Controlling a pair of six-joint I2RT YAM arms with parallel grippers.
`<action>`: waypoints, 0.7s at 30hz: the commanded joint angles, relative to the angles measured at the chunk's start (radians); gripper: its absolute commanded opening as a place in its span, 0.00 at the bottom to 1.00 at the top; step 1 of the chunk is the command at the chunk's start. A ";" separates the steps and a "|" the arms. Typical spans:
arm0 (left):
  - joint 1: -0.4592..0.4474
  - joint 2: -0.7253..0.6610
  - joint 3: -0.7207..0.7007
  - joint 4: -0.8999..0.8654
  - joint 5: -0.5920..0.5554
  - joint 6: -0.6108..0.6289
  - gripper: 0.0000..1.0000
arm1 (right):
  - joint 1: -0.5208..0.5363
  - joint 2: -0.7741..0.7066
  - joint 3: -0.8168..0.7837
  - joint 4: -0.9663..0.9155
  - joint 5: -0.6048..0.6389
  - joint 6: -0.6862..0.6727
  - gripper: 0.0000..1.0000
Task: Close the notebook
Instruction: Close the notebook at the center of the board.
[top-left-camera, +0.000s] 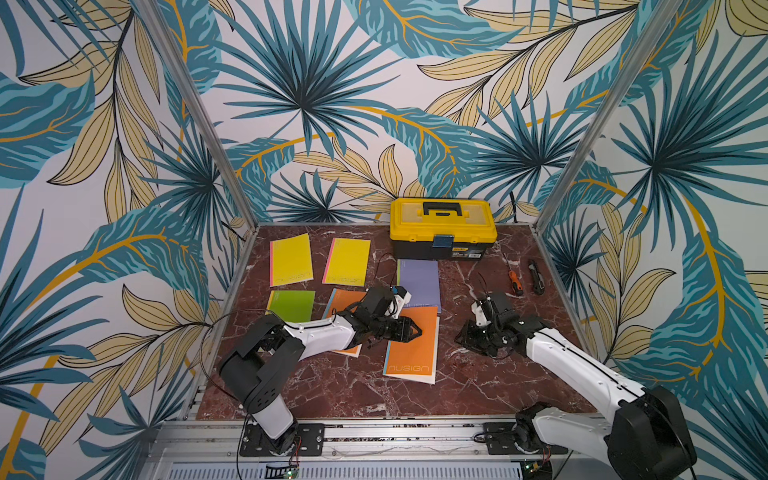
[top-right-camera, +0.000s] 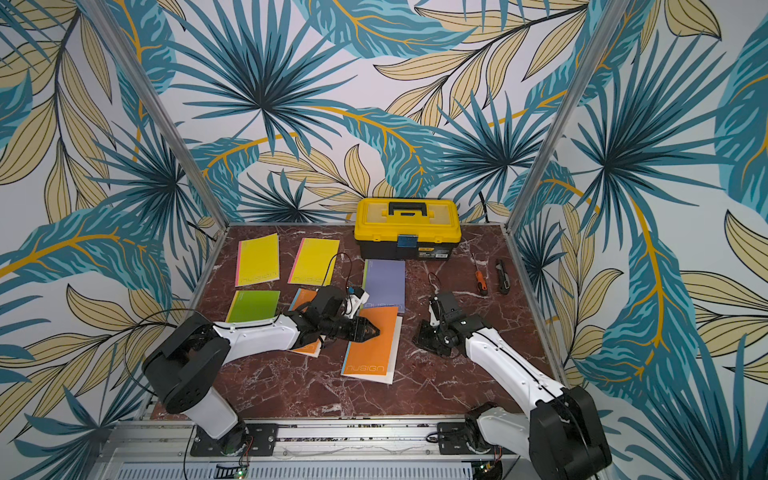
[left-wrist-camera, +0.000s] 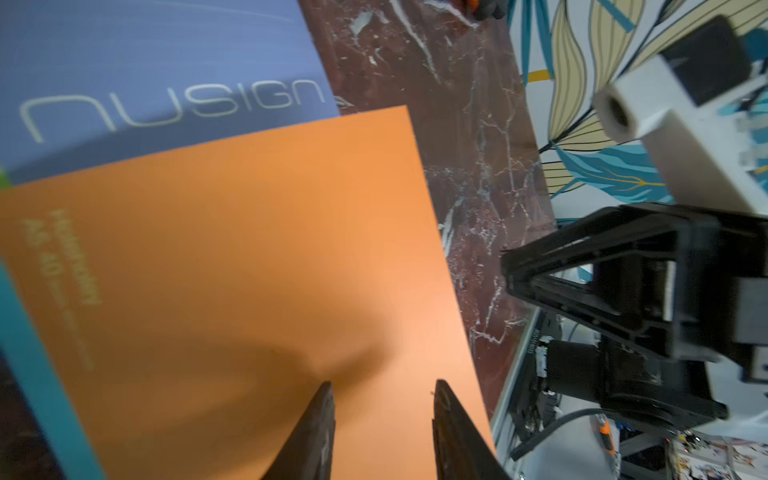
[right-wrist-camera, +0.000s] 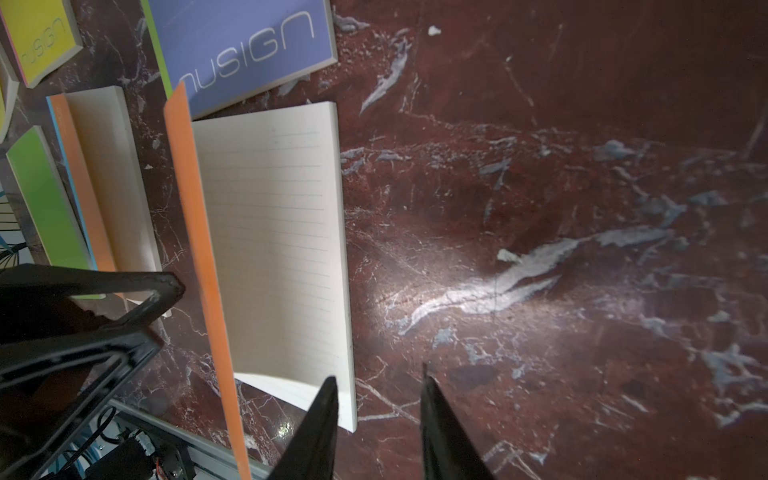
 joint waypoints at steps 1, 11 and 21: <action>-0.003 0.026 0.016 -0.085 -0.144 0.008 0.41 | -0.003 0.000 0.023 -0.053 0.032 -0.019 0.35; -0.035 0.129 0.086 -0.288 -0.315 0.009 0.41 | -0.007 0.038 0.068 -0.062 0.077 -0.037 0.38; -0.042 -0.045 0.095 -0.379 -0.409 0.034 0.47 | -0.027 0.037 0.143 -0.069 0.175 -0.096 0.43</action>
